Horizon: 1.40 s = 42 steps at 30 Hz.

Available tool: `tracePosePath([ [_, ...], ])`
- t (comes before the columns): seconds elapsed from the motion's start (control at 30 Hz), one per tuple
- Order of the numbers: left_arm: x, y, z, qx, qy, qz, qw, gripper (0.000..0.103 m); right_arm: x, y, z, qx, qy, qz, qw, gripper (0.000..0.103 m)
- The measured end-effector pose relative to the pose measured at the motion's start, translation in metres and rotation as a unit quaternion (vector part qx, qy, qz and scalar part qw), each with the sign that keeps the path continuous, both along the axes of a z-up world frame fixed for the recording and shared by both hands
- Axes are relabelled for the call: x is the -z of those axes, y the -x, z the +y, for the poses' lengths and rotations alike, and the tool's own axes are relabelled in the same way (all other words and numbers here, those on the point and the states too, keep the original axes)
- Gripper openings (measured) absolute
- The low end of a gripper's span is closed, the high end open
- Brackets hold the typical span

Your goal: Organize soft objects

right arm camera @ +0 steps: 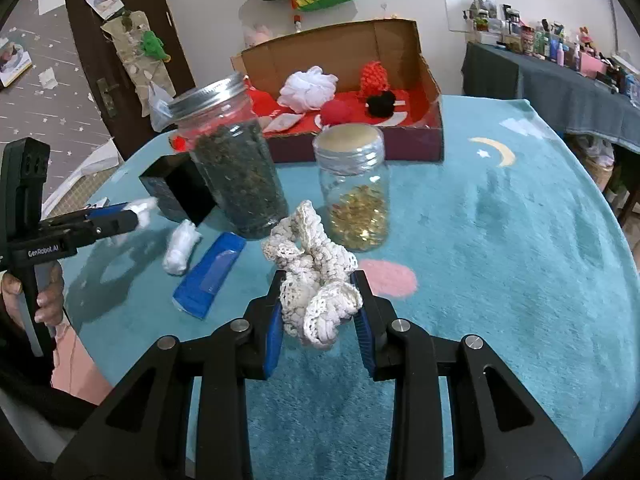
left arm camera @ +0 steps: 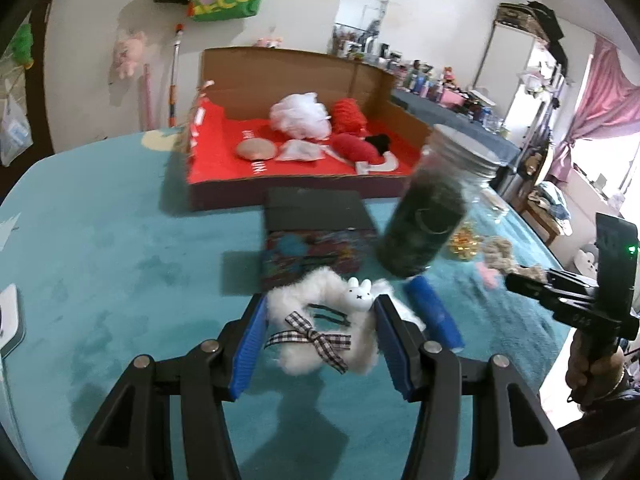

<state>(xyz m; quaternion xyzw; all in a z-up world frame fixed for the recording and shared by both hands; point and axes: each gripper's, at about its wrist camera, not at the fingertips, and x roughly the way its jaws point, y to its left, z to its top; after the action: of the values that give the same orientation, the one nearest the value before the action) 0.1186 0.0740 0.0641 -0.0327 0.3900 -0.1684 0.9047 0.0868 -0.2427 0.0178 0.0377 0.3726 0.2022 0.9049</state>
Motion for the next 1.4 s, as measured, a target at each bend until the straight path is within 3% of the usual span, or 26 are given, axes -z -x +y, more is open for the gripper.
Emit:
tracePosePath([
  [0.7, 0.009, -0.032, 0.039, -0.049, -0.080, -0.006, 0.9955, 0.056, 0.009, -0.017, -0.049, 0.054, 0.033, 0.022, 0.998, 0.029],
  [0.93, 0.005, -0.052, 0.044, -0.021, -0.115, -0.032, 0.9926, 0.056, -0.005, -0.039, -0.062, 0.046, 0.038, -0.003, 0.998, 0.029],
  [1.4, -0.005, -0.091, 0.040, 0.049, -0.092, -0.037, 0.9939, 0.056, -0.021, -0.093, -0.051, -0.028, 0.038, -0.015, 0.999, 0.029],
])
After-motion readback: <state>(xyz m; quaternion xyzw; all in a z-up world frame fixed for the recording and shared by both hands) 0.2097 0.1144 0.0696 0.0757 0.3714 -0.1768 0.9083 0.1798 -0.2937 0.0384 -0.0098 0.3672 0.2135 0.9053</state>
